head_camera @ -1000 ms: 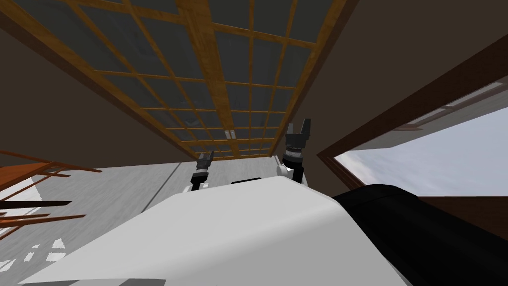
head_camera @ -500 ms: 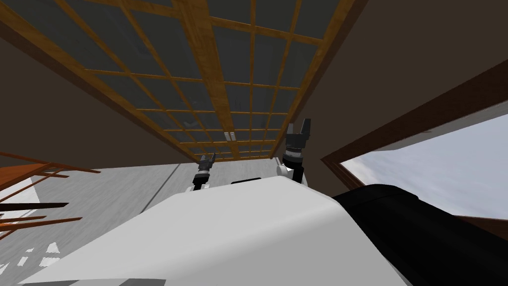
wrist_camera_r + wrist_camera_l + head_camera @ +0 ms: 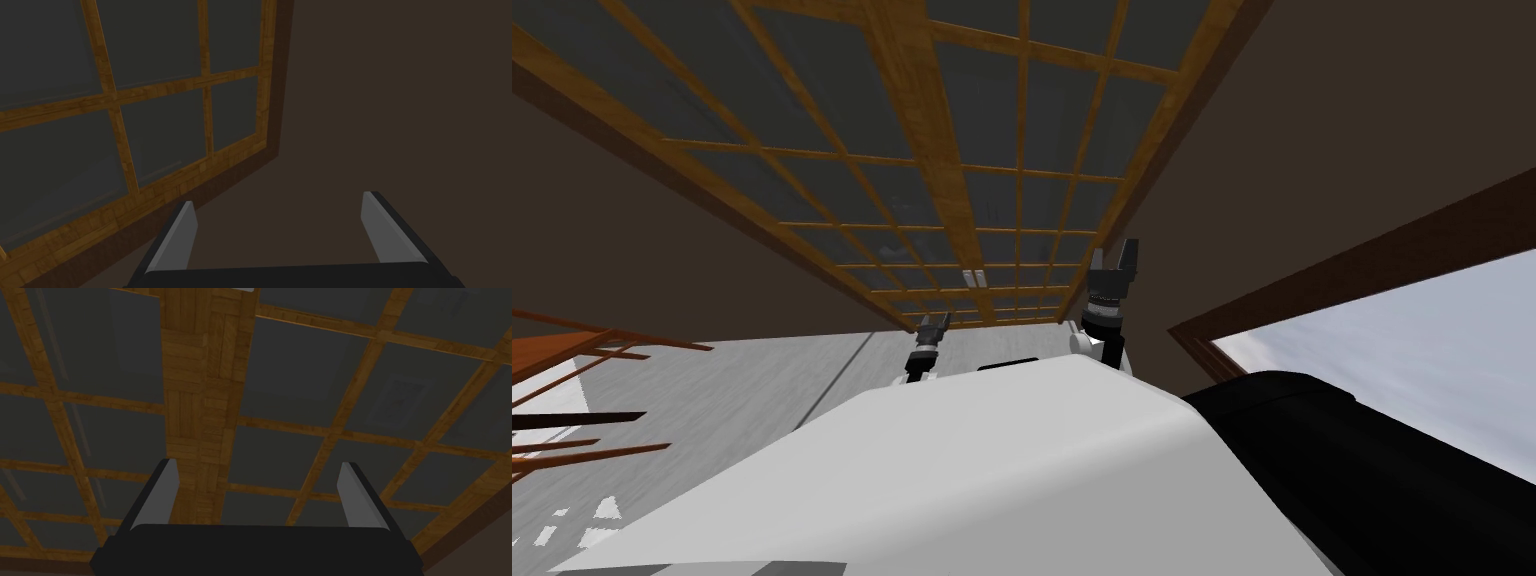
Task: Pull the door open
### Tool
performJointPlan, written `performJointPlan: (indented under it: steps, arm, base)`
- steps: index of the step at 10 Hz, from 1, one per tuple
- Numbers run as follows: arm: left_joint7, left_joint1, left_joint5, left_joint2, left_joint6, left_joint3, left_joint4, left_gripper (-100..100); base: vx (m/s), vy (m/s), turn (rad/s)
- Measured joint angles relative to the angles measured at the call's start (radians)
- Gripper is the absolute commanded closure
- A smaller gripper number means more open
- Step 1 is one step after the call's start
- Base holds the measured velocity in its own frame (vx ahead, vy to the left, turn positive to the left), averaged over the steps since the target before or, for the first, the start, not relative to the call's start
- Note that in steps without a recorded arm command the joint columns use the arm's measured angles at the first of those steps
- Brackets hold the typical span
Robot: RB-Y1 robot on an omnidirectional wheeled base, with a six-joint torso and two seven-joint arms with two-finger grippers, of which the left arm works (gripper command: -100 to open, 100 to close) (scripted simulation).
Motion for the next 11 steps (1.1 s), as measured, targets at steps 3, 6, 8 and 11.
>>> performJointPlan:
  steps: [3, 6, 8, 11]
  arm:
    - [-0.04, -0.018, -0.017, -0.006, -0.012, 0.006, 0.05, -100]
    - [-0.086, -0.036, -0.037, -0.013, -0.032, 0.014, 0.112, -100]
    - [-0.109, -0.047, -0.046, -0.015, -0.045, 0.019, 0.147, -100]
    - [-0.153, -0.07, -0.062, -0.023, -0.065, 0.028, 0.209, -100]
  base:
    - [0.093, -0.014, 0.016]
    - [0.129, -0.015, 0.021]
    - [0.112, -0.014, 0.016]
    - [0.134, -0.024, 0.016]
